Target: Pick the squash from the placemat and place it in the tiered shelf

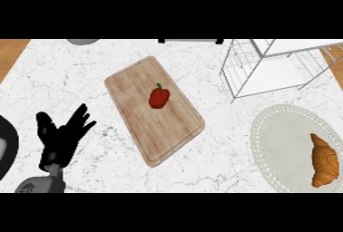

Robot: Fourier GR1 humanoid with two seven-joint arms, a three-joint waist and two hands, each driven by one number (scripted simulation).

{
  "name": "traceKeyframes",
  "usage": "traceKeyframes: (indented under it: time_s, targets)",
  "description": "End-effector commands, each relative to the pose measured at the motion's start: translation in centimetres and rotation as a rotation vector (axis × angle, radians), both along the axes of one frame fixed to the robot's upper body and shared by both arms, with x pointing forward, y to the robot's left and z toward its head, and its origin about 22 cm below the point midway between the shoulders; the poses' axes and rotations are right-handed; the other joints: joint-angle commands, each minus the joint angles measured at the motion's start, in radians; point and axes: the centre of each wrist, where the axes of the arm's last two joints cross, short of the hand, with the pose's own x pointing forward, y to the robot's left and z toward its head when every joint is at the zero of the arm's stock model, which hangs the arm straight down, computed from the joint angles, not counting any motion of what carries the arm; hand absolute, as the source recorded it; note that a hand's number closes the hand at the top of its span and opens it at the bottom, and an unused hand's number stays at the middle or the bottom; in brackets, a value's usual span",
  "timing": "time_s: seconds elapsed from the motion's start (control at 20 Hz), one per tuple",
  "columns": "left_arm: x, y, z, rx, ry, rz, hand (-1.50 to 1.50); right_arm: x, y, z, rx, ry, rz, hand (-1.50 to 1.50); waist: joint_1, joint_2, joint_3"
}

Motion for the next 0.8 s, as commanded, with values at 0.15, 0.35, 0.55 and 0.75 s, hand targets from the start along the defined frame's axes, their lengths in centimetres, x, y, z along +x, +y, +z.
traceKeyframes:
  time_s: [0.15, 0.35, 0.55, 0.75]
  targets:
    - [0.4, -0.8, 0.0, 0.007, 0.026, -0.010, 0.00, 1.1, -1.7, -0.2, 0.023, -0.013, 0.058, 1.50, 0.002, 0.005, -0.004]
    - [-0.3, -0.3, -0.2, -0.004, 0.038, -0.013, 0.00, 1.7, -0.1, 0.0, -0.001, -0.026, 0.056, 1.50, -0.002, 0.002, -0.004]
    - [-1.5, 0.3, 0.8, -0.002, 0.039, -0.017, 0.00, 1.8, -0.6, 0.0, -0.070, -0.012, 0.037, 1.50, 0.009, 0.002, -0.004]
    - [-1.1, -0.2, -0.8, 0.008, 0.043, -0.026, 0.00, 1.9, -1.3, 0.4, 0.184, -0.016, -0.016, 1.50, 0.000, 0.003, -0.004]
